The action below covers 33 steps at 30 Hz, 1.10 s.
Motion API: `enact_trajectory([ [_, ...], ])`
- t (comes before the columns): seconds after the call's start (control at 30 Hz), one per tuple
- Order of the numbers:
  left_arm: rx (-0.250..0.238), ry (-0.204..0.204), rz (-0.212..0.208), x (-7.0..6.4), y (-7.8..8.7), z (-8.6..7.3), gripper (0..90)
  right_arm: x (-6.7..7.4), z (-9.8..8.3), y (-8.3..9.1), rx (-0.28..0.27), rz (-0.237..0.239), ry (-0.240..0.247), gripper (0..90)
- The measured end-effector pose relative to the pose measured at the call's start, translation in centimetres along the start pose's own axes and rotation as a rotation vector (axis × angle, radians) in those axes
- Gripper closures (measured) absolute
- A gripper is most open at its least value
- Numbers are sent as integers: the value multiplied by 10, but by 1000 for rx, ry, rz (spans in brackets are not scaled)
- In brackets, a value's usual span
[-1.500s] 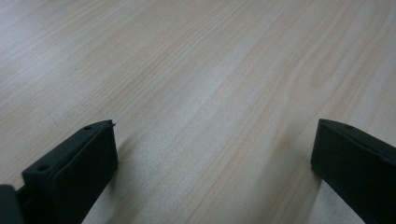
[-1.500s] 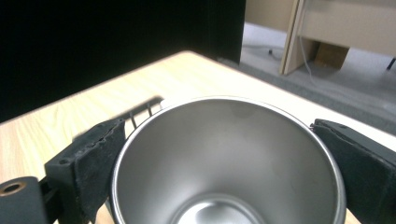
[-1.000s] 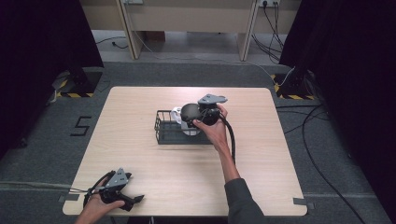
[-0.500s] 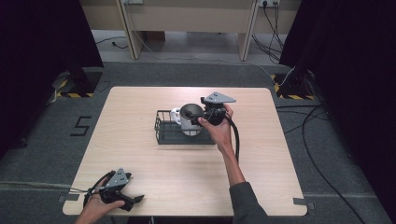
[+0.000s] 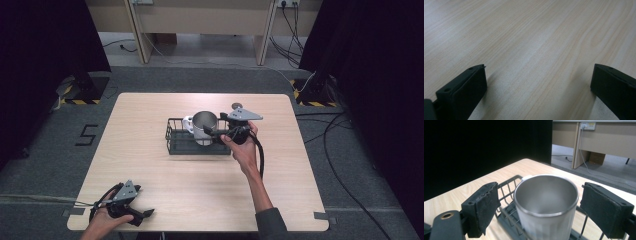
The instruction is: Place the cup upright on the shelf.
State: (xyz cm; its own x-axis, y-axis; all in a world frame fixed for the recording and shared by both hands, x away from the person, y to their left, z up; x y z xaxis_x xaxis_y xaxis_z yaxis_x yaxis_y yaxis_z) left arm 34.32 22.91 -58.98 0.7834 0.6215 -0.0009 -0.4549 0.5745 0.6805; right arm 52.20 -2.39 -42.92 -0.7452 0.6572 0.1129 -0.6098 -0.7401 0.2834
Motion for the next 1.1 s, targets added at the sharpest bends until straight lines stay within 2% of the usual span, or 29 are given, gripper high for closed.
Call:
enact_trajectory([
  [0.4,4,-5,1,0,0,0,0,15,-21,23,8,20,-11,150],
  [0.73,3,-2,1,0,0,0,0,23,-45,43,18,18,-34,151],
  [1.1,3,-1,2,0,0,0,0,27,-68,57,42,-19,6,152],
])
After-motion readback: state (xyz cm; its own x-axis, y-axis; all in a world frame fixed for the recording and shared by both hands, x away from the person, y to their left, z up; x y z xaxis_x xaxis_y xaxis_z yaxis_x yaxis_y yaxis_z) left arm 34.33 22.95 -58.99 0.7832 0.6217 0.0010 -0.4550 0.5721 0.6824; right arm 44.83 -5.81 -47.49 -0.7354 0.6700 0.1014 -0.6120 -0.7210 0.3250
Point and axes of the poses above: each handheld gripper's, and its own axes: y roughly backward along the jaws, z roughly out of its top, x roughly to its left, the point moved 9 cm from there along -y, roughly forward along the jaws, and after that the axes turned 1 degree about -y, right-handed, at the moved point
